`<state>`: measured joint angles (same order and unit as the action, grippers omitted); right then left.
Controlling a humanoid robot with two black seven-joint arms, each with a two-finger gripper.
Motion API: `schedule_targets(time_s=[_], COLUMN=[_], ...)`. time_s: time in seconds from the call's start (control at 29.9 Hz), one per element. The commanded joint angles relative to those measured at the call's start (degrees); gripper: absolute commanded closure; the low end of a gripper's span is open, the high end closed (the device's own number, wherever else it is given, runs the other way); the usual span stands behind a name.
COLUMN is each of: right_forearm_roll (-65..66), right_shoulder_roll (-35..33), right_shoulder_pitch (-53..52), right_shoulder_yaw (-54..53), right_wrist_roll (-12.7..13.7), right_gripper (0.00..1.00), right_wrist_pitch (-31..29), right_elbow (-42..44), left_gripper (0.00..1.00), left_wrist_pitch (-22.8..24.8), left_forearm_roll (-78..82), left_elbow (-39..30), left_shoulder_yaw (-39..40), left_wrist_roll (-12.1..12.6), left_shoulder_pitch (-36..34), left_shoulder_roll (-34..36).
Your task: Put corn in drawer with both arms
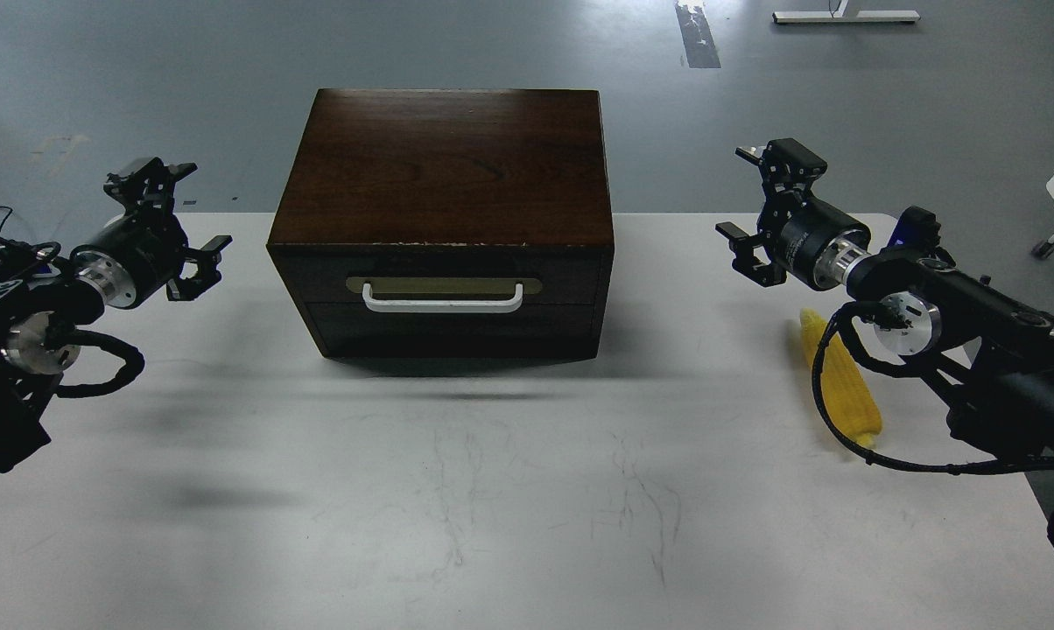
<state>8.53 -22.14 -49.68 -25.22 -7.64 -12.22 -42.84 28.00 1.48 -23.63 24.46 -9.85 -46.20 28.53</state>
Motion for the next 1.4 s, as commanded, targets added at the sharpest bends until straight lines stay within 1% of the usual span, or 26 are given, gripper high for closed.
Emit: schedule_targets(time_s=[0.0,0.13,0.33,1.17,1.37], right_forearm_roll=[0.00,0.00,0.00,-0.09,-0.09], right_shoulder_roll=[-0.28,-0.63,-0.63,-0.63,-0.63], right_shoulder_pitch=[-0.06,-0.06,0.11,0.20,0.20], right_shoulder_yaw=[0.00,0.00,-0.09,-0.35,-0.26], right_wrist_roll=[-0.01,-0.01,-0.01,-0.01,-0.01], right_gripper=[0.00,0.00,0.00,0.00,0.00], right_wrist_pitch=[0.00,0.35,1.15,1.06,1.06], right_elbow=[0.04,0.04,0.04,-1.63,-2.07], left_gripper=[0.01,0.01,0.01,0.01,0.01], left_wrist_pitch=[0.00,0.00,0.00,0.00,0.00], left_forearm_roll=[0.10,0.02,0.01,-0.25,-0.08], left_elbow=[-2.81,-8.16,-13.89,-13.90,-13.98], left_shoulder_yaw=[-0.12,0.06,-0.12,0.59,0.59], left_wrist_roll=[0.01,0.01,0.10,-0.08,-0.08], left_shoulder_pitch=[0.15,0.15,1.37,2.08,2.08], left_shoulder_roll=[0.20,2.57,5.39,5.48,7.41])
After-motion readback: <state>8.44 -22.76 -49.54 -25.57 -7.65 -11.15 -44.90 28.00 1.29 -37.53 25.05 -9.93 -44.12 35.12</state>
